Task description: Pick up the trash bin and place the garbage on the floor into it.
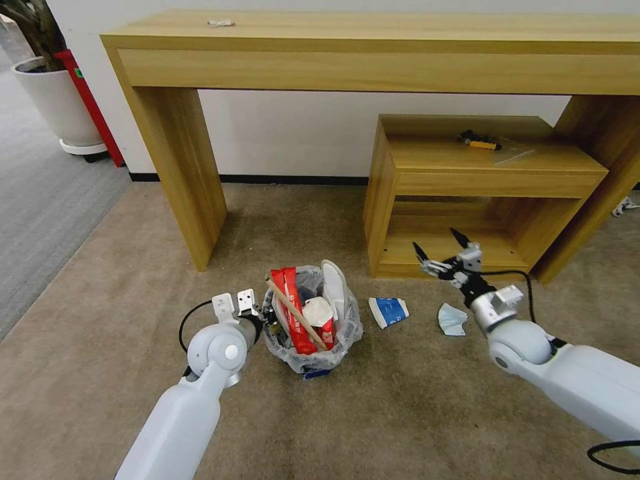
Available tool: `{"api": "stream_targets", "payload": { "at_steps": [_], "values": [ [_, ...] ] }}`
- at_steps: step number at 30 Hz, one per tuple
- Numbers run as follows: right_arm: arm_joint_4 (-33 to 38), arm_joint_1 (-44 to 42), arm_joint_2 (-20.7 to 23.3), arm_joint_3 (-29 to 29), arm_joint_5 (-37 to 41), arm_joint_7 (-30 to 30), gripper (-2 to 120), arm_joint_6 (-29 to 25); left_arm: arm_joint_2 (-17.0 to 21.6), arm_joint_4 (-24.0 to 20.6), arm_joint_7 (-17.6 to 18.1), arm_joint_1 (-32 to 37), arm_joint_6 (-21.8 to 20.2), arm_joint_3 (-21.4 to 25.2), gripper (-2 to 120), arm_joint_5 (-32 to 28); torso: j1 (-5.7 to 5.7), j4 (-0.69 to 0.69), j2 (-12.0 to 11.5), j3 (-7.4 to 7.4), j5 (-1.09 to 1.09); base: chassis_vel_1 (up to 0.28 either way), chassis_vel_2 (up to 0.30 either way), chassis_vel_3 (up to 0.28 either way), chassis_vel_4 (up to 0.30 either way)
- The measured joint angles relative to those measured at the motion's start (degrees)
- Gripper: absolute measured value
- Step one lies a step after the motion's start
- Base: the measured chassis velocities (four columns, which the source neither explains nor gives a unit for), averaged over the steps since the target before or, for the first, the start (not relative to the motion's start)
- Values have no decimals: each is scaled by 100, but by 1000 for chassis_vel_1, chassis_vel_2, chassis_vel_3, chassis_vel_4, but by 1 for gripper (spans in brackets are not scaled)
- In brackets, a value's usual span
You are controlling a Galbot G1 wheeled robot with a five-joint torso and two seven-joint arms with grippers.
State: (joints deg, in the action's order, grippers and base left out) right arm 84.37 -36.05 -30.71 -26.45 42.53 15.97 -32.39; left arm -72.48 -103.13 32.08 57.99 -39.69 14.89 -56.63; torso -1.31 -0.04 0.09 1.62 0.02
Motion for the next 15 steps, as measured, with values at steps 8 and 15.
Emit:
{"api": "stream_targets", "payload": {
  "at_steps": [8, 15],
  "values": [
    [-271, -799, 9, 626, -397, 120, 100, -82, 91, -54, -81, 77, 0, 207, 0, -2, 0, -1, 0, 0, -1, 0, 0, 0, 0],
    [-563, -1342, 28, 1064, -659, 95, 100, -293, 152, -165, -79, 120, 1, 277, 0, -19, 0, -2, 0, 0, 0, 0, 0, 0, 0]
  ]
}}
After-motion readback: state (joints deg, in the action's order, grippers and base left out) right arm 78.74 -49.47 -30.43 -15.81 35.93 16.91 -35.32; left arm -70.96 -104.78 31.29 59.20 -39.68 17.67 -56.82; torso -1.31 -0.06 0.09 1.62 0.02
